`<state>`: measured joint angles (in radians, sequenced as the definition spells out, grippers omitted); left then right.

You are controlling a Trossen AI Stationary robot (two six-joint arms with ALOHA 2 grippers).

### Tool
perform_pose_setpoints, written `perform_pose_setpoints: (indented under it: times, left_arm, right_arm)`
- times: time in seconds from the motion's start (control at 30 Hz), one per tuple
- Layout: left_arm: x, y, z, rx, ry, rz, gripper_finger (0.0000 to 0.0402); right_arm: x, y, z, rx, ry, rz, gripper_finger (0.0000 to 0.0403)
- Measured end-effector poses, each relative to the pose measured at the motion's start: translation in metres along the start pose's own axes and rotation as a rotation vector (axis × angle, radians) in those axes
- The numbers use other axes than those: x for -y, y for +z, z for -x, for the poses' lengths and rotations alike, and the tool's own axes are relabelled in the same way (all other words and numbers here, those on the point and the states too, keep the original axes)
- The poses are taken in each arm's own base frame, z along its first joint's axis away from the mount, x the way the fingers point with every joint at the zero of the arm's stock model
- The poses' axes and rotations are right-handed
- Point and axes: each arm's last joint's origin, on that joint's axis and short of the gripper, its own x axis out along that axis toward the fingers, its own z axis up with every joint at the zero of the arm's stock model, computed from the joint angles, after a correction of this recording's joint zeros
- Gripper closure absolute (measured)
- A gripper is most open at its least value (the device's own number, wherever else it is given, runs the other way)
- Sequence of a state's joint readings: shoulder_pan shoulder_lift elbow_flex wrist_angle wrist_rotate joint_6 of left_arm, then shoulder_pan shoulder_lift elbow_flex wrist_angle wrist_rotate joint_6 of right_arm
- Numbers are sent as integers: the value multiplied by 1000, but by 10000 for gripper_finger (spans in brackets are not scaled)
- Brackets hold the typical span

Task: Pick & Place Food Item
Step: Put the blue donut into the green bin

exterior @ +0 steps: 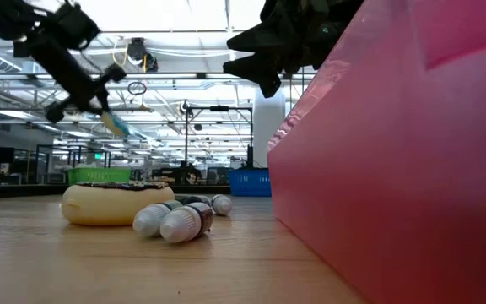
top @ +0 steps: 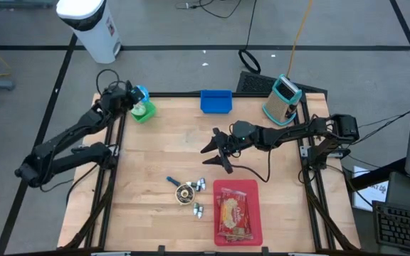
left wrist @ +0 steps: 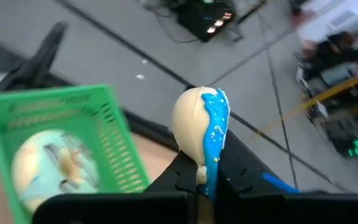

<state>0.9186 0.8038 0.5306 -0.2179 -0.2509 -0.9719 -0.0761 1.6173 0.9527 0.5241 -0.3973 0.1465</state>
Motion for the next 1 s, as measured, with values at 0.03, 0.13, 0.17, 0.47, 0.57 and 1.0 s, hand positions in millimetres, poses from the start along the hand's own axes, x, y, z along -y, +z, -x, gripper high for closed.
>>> perform_pose_setpoints:
  times: [0.03,0.13,0.17,0.47,0.57,1.0]
  left_arm:
    - [-5,-2,-3,-7,30,23,381]
    - [-19,-10,-12,-29,101,76,376]
    - [-22,-12,-15,-31,117,87,376]
    - [-43,-24,-31,26,254,146,386]
    - [-45,-23,-36,24,270,146,369]
    - [-52,-24,-48,29,329,220,356]
  right_arm:
    - [0,0,0,0,1,-1,193]
    - [-1,0,0,0,3,-1,193]
    - [-2,0,-1,0,5,-1,193]
    - [-6,-1,-2,-3,18,2,193]
    - [-6,-1,-2,-3,19,2,193]
    - [-6,-1,-2,-4,19,2,193]
